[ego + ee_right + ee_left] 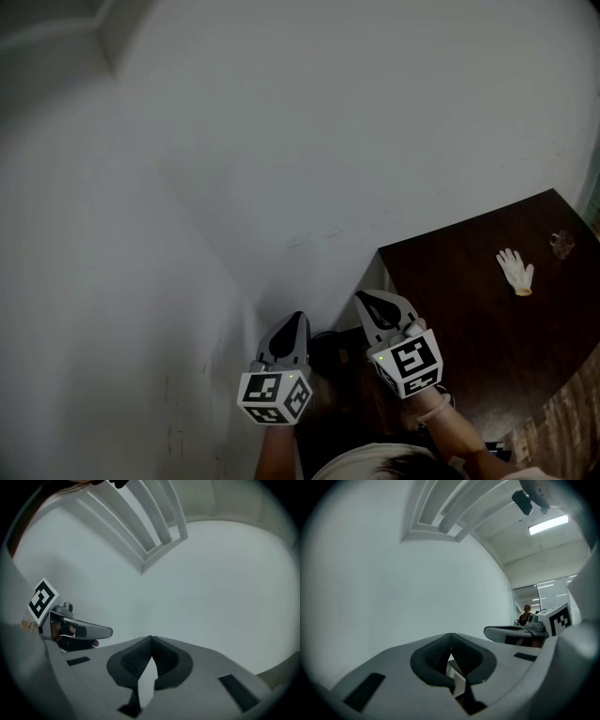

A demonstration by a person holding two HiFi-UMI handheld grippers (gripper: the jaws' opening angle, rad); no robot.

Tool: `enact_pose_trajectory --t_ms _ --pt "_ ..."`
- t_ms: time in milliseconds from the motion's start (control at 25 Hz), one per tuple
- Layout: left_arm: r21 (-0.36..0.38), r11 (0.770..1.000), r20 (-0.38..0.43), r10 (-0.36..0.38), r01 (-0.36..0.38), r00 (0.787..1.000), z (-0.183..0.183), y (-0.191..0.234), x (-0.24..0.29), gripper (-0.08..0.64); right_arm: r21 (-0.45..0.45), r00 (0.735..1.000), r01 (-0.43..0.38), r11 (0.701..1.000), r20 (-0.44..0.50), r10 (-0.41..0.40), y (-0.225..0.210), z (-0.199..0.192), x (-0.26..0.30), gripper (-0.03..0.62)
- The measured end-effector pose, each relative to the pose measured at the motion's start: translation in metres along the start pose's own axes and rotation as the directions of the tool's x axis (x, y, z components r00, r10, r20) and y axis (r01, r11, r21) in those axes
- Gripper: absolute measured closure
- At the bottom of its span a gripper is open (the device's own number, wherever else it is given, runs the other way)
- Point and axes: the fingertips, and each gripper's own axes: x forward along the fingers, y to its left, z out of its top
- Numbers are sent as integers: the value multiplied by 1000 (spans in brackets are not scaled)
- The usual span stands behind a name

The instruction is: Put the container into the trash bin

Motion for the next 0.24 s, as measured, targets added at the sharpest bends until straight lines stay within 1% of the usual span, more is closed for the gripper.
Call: enact_pose_trajectory --t_ms 240 --pt "4 1000 -6 -8 8 1000 -1 -3 1 540 1 1000 3 1000 7 -3 0 2 0 586"
